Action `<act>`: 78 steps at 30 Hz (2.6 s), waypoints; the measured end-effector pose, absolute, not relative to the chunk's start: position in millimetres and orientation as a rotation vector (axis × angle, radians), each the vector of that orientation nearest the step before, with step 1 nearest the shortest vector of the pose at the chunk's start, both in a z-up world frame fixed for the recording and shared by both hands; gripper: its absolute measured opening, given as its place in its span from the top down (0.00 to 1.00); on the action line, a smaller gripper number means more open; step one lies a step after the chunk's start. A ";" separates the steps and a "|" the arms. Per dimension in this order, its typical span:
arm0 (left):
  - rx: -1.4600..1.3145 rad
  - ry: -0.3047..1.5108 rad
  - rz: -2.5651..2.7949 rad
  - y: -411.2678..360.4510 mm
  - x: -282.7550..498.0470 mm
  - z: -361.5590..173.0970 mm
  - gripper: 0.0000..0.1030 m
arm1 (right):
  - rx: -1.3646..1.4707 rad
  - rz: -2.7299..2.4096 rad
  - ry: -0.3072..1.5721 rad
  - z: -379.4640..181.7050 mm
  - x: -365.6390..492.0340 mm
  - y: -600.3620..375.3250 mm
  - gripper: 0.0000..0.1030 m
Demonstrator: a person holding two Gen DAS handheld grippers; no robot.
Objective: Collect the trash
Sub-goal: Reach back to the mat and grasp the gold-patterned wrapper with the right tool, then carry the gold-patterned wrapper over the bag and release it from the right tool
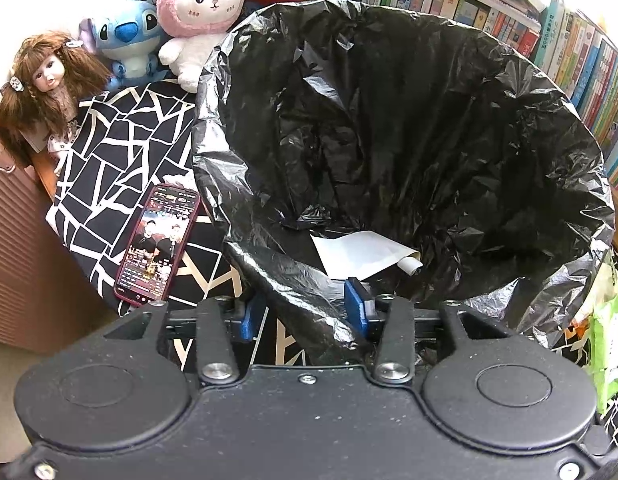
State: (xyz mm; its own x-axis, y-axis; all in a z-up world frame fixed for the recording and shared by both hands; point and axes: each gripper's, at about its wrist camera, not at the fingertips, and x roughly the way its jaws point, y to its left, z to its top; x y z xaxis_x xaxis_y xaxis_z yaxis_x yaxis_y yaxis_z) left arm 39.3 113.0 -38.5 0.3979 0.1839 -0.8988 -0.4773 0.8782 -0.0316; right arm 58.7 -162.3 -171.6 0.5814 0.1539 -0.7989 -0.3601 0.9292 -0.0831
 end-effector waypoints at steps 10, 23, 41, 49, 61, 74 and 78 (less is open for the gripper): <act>-0.292 1.074 0.432 108.4 37.9 -36.4 0.55 | -0.219 0.278 1.010 -213.0 73.4 -151.5 0.15; -0.291 1.078 0.432 108.2 39.7 -39.2 0.54 | -0.158 0.263 1.055 -219.6 79.7 -150.6 0.33; -0.300 1.086 0.430 111.6 43.0 -43.4 0.56 | 0.002 0.341 0.730 -80.9 79.4 -157.4 0.38; -0.299 1.091 0.437 114.3 44.4 -45.0 0.59 | 0.102 0.502 0.518 14.1 89.6 -133.4 0.37; -0.308 1.107 0.434 117.7 48.0 -50.8 0.59 | -0.028 0.688 0.562 2.1 113.7 -48.2 0.31; -0.305 1.110 0.432 117.9 49.4 -53.0 0.59 | -0.046 0.692 0.607 -12.9 115.4 -46.7 0.15; -0.306 1.110 0.431 117.7 49.4 -52.8 0.59 | -0.047 0.687 0.607 -12.7 114.5 -50.0 0.12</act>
